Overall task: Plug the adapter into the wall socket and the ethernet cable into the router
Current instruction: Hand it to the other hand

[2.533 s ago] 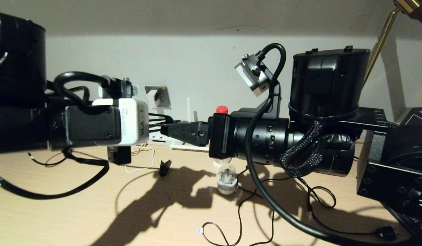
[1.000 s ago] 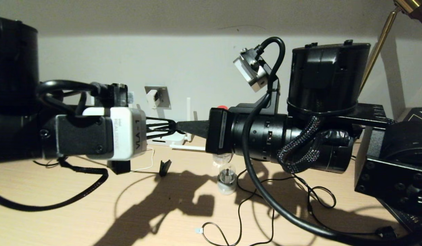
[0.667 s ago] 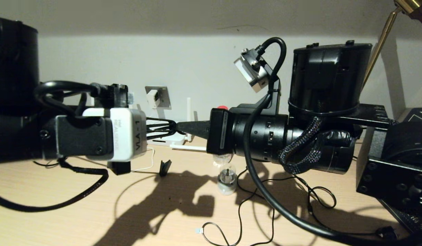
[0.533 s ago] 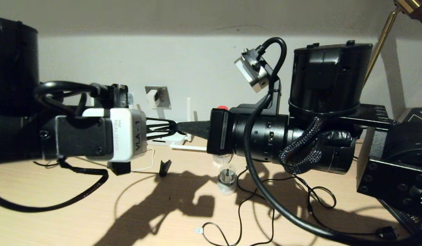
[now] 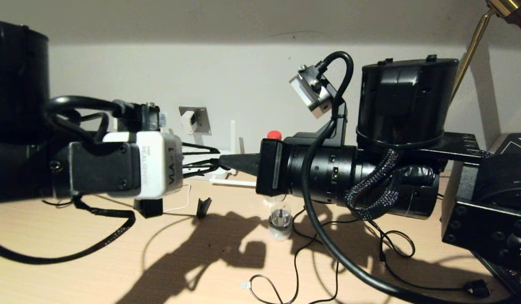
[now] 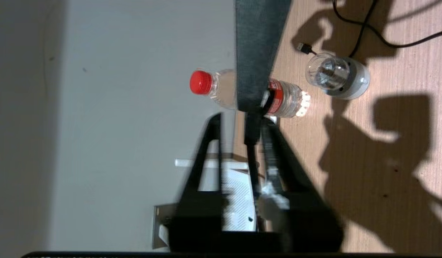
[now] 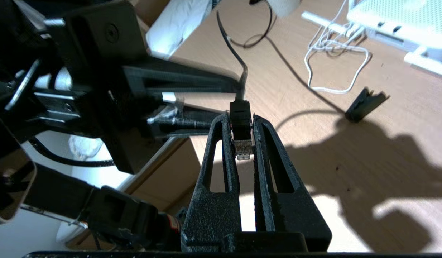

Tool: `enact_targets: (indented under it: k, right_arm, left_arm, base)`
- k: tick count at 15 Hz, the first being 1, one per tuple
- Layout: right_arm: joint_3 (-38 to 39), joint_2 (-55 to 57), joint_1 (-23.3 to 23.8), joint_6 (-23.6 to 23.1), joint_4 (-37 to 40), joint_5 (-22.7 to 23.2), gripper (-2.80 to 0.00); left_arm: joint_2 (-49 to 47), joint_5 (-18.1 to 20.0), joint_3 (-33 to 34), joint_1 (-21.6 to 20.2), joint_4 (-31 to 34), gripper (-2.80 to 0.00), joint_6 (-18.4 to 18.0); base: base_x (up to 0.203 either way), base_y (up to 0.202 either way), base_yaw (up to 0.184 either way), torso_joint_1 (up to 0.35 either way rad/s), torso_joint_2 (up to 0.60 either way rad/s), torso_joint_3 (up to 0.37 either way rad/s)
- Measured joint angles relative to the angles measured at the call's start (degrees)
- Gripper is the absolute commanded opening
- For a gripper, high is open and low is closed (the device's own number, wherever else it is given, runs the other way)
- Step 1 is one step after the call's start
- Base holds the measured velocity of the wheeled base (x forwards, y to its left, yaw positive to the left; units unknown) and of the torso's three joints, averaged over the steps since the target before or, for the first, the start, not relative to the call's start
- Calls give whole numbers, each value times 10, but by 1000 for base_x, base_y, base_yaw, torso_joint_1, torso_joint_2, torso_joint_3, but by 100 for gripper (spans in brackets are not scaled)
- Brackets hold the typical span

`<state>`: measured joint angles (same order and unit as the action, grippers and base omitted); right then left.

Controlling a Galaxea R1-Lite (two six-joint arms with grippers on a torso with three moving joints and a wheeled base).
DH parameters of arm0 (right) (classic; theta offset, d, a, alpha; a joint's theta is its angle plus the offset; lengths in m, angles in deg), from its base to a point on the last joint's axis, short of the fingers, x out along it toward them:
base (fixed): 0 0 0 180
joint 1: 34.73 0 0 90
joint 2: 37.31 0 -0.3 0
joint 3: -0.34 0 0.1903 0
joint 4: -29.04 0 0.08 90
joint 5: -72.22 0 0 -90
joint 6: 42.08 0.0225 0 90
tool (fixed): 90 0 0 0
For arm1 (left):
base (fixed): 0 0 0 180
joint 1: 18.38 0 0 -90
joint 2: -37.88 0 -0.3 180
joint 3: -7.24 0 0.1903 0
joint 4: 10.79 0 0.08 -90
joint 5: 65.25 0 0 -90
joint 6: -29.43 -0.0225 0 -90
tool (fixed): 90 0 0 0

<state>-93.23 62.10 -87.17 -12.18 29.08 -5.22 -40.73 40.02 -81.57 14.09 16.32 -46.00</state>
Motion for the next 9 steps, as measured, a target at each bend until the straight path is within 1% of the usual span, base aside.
enact_targets:
  k: [2,6,9]
  right_arm:
    - [0,0,0,1,1,0,-280]
    - [-1,0,0,10,3,-4,-280]
    - [7,-15,2,32,17,-17,-280]
  left_arm:
    - [1,1,6,3,-2,0,9]
    - [10,-1,11,6,-14,0,9]
    - [38,-3,32,6,-14,0,10]
  base:
    - [0,0,0,0,0,0]
    - [0,0,0,0,0,0]
    - [0,0,0,0,0,0]
